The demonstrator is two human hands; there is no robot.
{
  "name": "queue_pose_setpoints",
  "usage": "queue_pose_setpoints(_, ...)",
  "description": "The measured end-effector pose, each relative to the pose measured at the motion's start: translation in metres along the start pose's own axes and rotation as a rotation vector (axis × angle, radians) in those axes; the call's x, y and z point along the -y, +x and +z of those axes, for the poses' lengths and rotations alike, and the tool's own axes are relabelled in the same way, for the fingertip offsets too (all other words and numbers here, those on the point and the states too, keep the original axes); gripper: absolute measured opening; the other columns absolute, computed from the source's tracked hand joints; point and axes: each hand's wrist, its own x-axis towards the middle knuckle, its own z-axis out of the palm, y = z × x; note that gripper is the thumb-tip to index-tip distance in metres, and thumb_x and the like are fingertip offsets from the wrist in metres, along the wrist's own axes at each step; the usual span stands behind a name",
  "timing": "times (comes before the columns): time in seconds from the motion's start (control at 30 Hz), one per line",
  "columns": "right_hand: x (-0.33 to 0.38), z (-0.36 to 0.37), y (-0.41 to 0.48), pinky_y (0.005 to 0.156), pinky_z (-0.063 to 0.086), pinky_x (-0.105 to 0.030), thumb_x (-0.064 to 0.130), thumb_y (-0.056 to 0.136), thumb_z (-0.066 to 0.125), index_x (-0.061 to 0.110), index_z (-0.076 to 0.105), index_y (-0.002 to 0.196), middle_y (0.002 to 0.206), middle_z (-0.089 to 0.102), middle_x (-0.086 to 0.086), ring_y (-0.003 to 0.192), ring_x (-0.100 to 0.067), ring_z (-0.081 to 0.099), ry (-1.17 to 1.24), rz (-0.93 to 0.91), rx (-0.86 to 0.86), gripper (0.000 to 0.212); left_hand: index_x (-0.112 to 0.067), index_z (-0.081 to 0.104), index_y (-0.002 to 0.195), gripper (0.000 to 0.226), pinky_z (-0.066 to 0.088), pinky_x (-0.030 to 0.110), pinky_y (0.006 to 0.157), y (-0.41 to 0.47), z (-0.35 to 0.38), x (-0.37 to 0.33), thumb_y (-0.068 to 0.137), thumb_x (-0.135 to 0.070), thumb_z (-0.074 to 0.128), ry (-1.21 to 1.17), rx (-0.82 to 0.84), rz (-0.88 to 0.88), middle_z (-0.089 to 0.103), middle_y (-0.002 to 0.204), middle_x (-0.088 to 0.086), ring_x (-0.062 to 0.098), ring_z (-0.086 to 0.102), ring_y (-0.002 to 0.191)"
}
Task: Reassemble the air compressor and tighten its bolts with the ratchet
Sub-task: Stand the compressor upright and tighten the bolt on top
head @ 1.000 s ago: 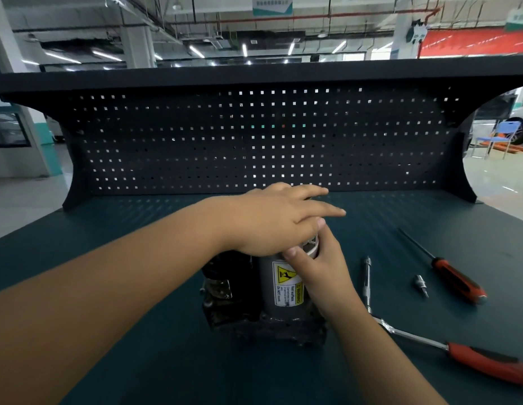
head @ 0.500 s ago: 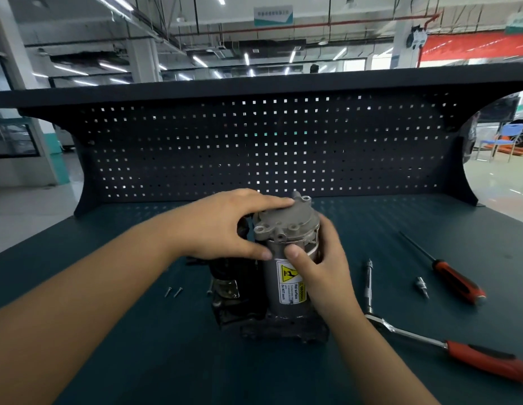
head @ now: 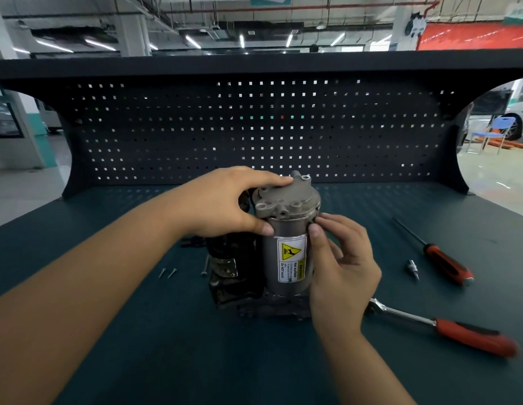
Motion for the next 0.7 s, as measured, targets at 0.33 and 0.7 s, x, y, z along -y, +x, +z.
queue_pose_setpoints(0.33, 0.011, -0.007, 0.007, 0.078, 0.049, -0.022, 0.011, 0.088, 0.058, 0.036, 0.056, 0.081, 0.089, 0.055, 0.017, 0.087, -0.005, 0.056, -0.184, -0.080, 0.026, 0.026, -0.056, 0.036, 0.134, 0.076, 0.029, 0.022, 0.092, -0.001, 0.002, -0.001, 0.072, -0.039, 0.077, -0.017, -0.007, -0.028, 0.041, 0.136, -0.022, -0.002, 0.036, 0.112)
queue_pose_setpoints(0.7, 0.036, -0.114, 0.064, 0.055, 0.037, -0.021, 0.012, 0.083, 0.068, 0.019, 0.058, 0.061, 0.068, 0.061, 0.003, 0.064, -0.008, 0.054, -1.234, 0.432, 0.760, 0.025, -0.054, 0.036, 0.135, 0.076, 0.027, 0.023, 0.093, -0.001, 0.005, -0.005, 0.073, -0.039, 0.076, -0.035, -0.020, -0.064, 0.040, 0.140, -0.017, 0.006, 0.038, 0.124)
